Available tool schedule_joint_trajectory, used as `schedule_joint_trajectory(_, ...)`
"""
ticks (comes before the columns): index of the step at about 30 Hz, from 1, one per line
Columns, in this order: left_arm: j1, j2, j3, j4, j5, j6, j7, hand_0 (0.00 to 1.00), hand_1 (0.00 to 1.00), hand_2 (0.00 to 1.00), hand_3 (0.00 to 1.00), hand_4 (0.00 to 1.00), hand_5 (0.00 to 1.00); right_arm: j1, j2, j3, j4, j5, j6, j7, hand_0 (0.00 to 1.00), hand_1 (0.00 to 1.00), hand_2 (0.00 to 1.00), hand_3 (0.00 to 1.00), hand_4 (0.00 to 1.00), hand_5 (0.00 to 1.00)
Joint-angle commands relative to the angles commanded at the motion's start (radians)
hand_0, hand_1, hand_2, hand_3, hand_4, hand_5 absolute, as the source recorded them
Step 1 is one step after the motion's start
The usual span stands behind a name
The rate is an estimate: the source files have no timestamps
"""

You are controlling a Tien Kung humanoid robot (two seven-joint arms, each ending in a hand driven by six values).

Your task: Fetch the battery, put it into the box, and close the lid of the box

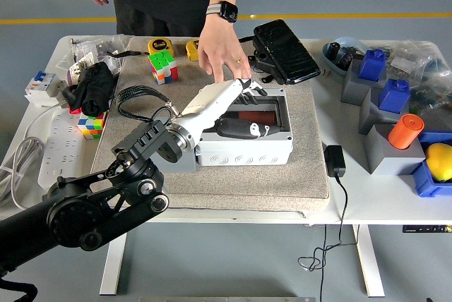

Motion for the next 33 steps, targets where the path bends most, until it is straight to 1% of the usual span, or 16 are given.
schedule_joint_trajectory(2, 0.022, 0.002, -0.037, -0.006, -0.071, 0.047, -0.068, 0.543, 0.612, 0.608, 0.692, 0.998, 0.545, 0.001, 0.001, -0.002, -0.001, 0.0, 0.002, -0.002, 0.609, 0.632, 0.621, 0.573, 0.977, 0.56)
schedule_joint_trajectory(3, 0.029, 0.002, -0.047, -0.006, -0.103, 0.059, -0.099, 0.543, 0.612, 0.608, 0.692, 0.998, 0.545, 0.001, 0.001, -0.003, -0.001, 0.001, 0.003, -0.003, 0.609, 0.632, 0.621, 0.573, 0.977, 0.56)
schedule_joint_trajectory(6, 0.074, 0.003, -0.117, 0.004, -0.228, 0.103, -0.222, 0.564, 0.64, 0.61, 0.672, 0.998, 0.535, 0.002, 0.003, -0.005, -0.003, 0.001, 0.009, -0.01, 0.609, 0.632, 0.621, 0.572, 0.977, 0.56)
schedule_joint_trajectory(8, 0.103, 0.005, -0.164, 0.012, -0.301, 0.111, -0.295, 0.564, 0.64, 0.61, 0.672, 0.998, 0.535, 0.003, 0.003, -0.005, -0.004, 0.0, 0.012, -0.015, 0.609, 0.632, 0.621, 0.572, 0.977, 0.56)
schedule_joint_trajectory(10, 0.13, 0.012, -0.215, 0.013, -0.392, 0.105, -0.386, 0.564, 0.64, 0.61, 0.672, 0.998, 0.535, 0.003, 0.002, -0.004, -0.003, -0.001, 0.012, -0.017, 0.609, 0.632, 0.621, 0.572, 0.977, 0.56)
schedule_joint_trajectory(11, 0.141, 0.017, -0.234, 0.011, -0.428, 0.105, -0.425, 0.606, 0.637, 0.584, 0.613, 0.95, 0.466, 0.003, 0.001, -0.004, -0.003, -0.001, 0.013, -0.018, 0.609, 0.632, 0.621, 0.573, 0.977, 0.56)
schedule_joint_trajectory(14, 0.174, 0.038, -0.303, 0.009, -0.475, 0.105, -0.55, 0.606, 0.637, 0.584, 0.613, 0.95, 0.466, 0.006, 0.0, -0.006, -0.005, 0.0, 0.013, -0.021, 0.609, 0.632, 0.621, 0.573, 0.977, 0.56)
schedule_joint_trajectory(15, 0.186, 0.047, -0.327, 0.016, -0.47, 0.101, -0.568, 0.606, 0.637, 0.584, 0.613, 0.95, 0.466, 0.007, -0.001, -0.007, -0.005, 0.0, 0.012, -0.022, 0.609, 0.632, 0.621, 0.573, 0.977, 0.56)
schedule_joint_trajectory(16, 0.195, 0.054, -0.348, 0.021, -0.468, 0.099, -0.57, 0.606, 0.637, 0.584, 0.613, 0.95, 0.466, 0.007, -0.001, -0.006, -0.005, 0.001, 0.011, -0.022, 0.609, 0.632, 0.621, 0.573, 0.977, 0.56)
schedule_joint_trajectory(17, 0.203, 0.061, -0.367, 0.025, -0.468, 0.096, -0.569, 0.647, 0.642, 0.588, 0.614, 0.952, 0.467, 0.008, -0.001, -0.006, -0.004, 0.001, 0.01, -0.021, 0.61, 0.632, 0.621, 0.572, 0.977, 0.56)
schedule_joint_trajectory(21, 0.239, 0.086, -0.43, 0.032, -0.497, 0.079, -0.574, 0.647, 0.642, 0.588, 0.614, 0.952, 0.467, 0.011, -0.001, -0.011, -0.005, 0.003, 0.012, -0.021, 0.61, 0.632, 0.621, 0.572, 0.977, 0.56)
schedule_joint_trajectory(22, 0.245, 0.09, -0.439, 0.031, -0.512, 0.076, -0.582, 0.647, 0.642, 0.588, 0.614, 0.952, 0.467, 0.012, -0.001, -0.013, -0.005, 0.003, 0.012, -0.022, 0.61, 0.632, 0.621, 0.572, 0.977, 0.56)
schedule_joint_trajectory(23, 0.256, 0.098, -0.454, 0.028, -0.548, 0.063, -0.602, 0.596, 0.629, 0.57, 0.588, 0.893, 0.392, 0.013, -0.001, -0.014, -0.006, 0.005, 0.013, -0.022, 0.609, 0.632, 0.622, 0.572, 0.977, 0.56)
schedule_joint_trajectory(25, 0.269, 0.108, -0.469, 0.021, -0.624, 0.051, -0.628, 0.596, 0.629, 0.57, 0.588, 0.893, 0.392, 0.016, 0.0, -0.015, -0.006, 0.005, 0.012, -0.021, 0.609, 0.632, 0.622, 0.572, 0.977, 0.56)
schedule_joint_trajectory(27, 0.283, 0.115, -0.483, 0.016, -0.656, 0.05, -0.645, 0.596, 0.629, 0.57, 0.588, 0.893, 0.392, 0.019, -0.002, -0.018, -0.006, 0.005, 0.011, -0.021, 0.609, 0.632, 0.622, 0.572, 0.977, 0.56)
schedule_joint_trajectory(33, 0.308, 0.121, -0.513, 0.015, -0.643, 0.051, -0.64, 0.576, 0.611, 0.568, 0.582, 0.89, 0.393, 0.028, -0.005, -0.025, -0.006, 0.007, 0.009, -0.02, 0.609, 0.632, 0.621, 0.573, 0.978, 0.559)
